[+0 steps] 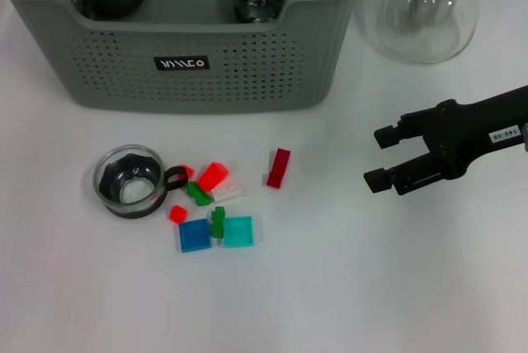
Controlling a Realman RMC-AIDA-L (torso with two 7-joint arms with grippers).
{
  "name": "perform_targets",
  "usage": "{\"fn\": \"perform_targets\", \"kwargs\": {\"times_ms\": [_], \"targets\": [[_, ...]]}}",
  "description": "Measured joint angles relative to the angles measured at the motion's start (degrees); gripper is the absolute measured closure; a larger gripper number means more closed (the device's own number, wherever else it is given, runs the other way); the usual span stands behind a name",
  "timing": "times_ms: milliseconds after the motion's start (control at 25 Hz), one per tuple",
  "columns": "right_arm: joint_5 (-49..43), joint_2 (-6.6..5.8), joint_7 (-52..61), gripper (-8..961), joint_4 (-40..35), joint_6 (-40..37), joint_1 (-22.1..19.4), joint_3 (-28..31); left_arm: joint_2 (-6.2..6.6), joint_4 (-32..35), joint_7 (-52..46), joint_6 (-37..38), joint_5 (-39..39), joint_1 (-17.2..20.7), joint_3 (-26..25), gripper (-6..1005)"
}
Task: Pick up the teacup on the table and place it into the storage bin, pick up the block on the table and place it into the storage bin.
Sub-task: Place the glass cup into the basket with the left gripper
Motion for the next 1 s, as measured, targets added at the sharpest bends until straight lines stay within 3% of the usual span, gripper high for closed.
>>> {"fn": "perform_targets", "kwargs": {"times_ms": [160,320,480,640,1000], "targets": [[-0.01,-0.11,0.24,22,0.84,0.02,-0.12,0.74,2.08,-3.67,-6.89,-12.50,11.51,-4.92,9.55,956],[-0.08,-0.16,0.26,22,1.18,0.08,-0.12,1.02,2.56,-10.52,-10.53,-18.28,22.22,-10.69,13.47,956],[-0.19,-0.23,0.27,23,1.20,0.16,-0.13,1.04,1.81,-19.35,-12.77,-24.16,32.54,-15.85,13.56,955],[-0.25,-0.27,0.10,24,1.27,0.16,-0.19,1.04,0.60,-25.75,-14.77,-29.87,39.32,-18.29,14.11,955],[-1.85,-0.08,-0.22,24,1.61,1.14,-0.21,1.21,-1.02,-33.40,-17.52,-38.61,41.35,-18.94,19.08,956]]}}
